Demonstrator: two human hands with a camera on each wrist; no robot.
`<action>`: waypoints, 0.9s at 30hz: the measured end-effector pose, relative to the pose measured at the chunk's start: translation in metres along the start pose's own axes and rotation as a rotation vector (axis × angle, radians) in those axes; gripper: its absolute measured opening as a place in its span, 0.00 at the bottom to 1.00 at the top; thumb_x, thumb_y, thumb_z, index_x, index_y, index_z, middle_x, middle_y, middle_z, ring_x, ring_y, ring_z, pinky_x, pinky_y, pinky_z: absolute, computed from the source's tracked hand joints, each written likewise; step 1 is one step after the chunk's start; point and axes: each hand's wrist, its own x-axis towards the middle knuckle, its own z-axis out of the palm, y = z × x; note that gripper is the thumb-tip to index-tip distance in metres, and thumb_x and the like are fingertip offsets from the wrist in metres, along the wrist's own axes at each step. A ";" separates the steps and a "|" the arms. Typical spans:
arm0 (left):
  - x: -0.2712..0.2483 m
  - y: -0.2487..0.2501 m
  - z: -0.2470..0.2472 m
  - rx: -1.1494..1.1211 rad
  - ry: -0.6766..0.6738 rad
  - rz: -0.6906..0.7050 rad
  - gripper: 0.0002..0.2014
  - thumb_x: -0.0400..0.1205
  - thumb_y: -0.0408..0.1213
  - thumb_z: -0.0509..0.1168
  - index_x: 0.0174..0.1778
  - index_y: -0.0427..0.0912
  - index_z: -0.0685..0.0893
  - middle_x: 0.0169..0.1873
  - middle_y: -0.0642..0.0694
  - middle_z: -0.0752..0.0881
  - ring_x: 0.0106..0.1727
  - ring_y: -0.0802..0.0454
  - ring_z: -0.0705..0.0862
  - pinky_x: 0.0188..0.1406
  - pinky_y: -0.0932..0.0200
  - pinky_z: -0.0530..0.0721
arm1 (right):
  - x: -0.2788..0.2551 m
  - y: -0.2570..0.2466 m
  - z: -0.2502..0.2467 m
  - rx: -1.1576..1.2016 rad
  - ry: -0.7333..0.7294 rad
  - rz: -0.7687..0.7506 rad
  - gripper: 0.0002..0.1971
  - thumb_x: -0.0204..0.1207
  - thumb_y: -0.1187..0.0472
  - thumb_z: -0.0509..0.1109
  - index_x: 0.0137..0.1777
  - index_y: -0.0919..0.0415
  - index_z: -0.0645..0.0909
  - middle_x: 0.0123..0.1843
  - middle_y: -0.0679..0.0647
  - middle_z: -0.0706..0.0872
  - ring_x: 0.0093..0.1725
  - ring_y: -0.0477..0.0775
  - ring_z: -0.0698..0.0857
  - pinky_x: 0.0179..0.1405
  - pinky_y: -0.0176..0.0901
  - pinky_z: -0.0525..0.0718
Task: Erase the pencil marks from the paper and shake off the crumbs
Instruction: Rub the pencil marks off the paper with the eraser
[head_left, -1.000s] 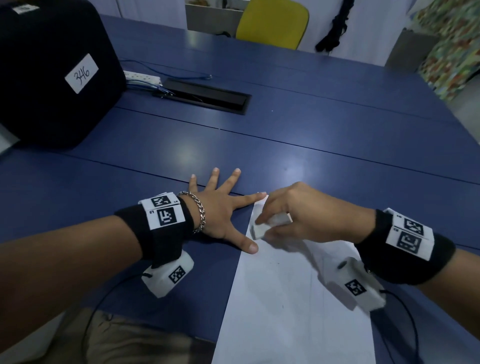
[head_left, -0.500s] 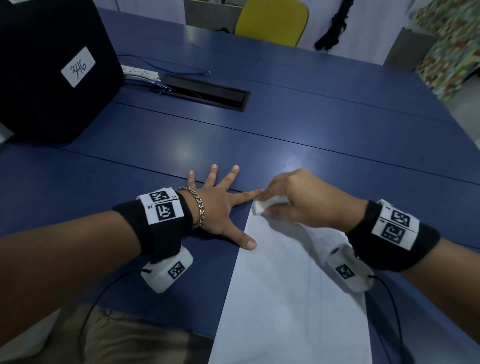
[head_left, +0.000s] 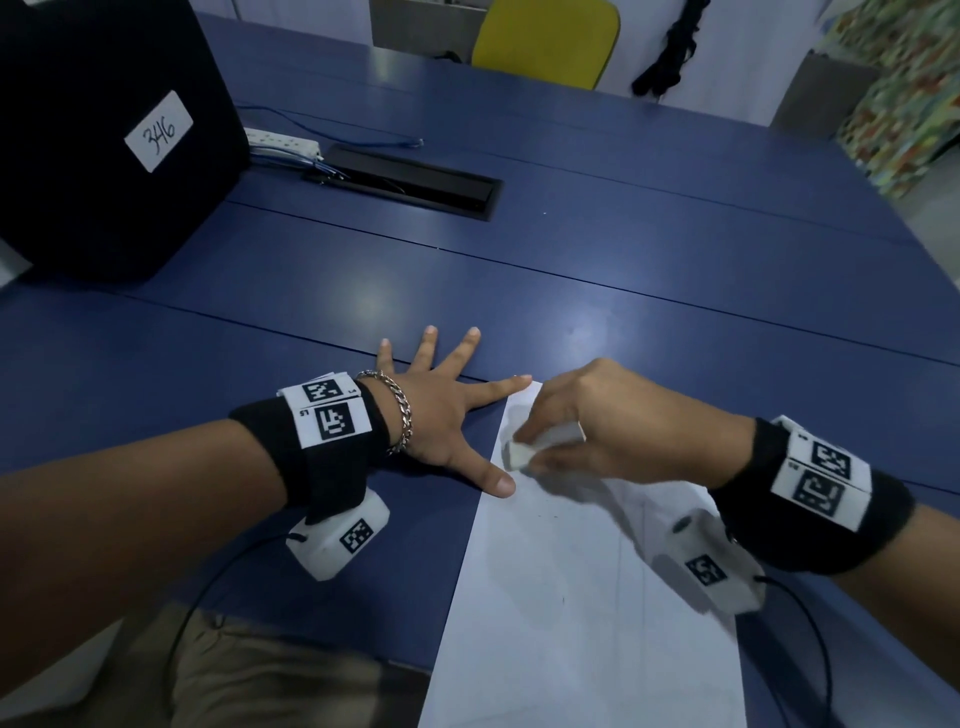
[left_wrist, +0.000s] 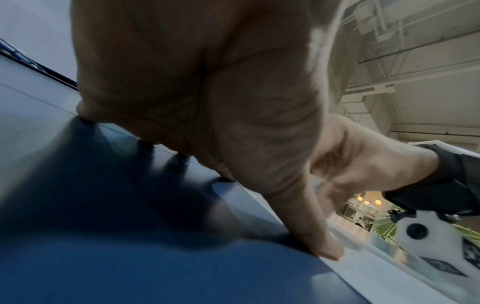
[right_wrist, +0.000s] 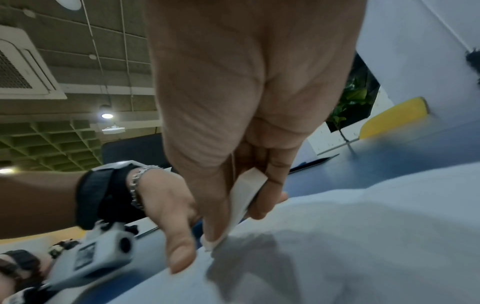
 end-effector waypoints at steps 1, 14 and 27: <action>0.000 0.000 0.000 -0.001 0.000 0.000 0.60 0.54 0.91 0.64 0.75 0.94 0.31 0.86 0.55 0.18 0.87 0.31 0.21 0.77 0.12 0.29 | -0.002 -0.002 -0.001 0.009 -0.036 -0.018 0.14 0.76 0.48 0.81 0.61 0.47 0.93 0.57 0.41 0.92 0.55 0.40 0.87 0.56 0.34 0.83; 0.001 0.000 0.000 0.012 -0.006 -0.007 0.61 0.53 0.92 0.63 0.74 0.94 0.30 0.85 0.55 0.18 0.87 0.31 0.21 0.77 0.11 0.32 | 0.001 0.003 -0.008 0.002 -0.074 0.072 0.17 0.75 0.43 0.77 0.61 0.45 0.92 0.56 0.39 0.92 0.54 0.43 0.89 0.55 0.44 0.86; 0.001 0.000 0.000 0.017 -0.003 0.001 0.60 0.54 0.92 0.63 0.75 0.93 0.31 0.87 0.54 0.20 0.88 0.30 0.24 0.77 0.11 0.32 | -0.069 -0.014 -0.007 0.003 0.020 0.135 0.14 0.79 0.45 0.78 0.63 0.42 0.89 0.56 0.35 0.88 0.54 0.39 0.85 0.54 0.38 0.84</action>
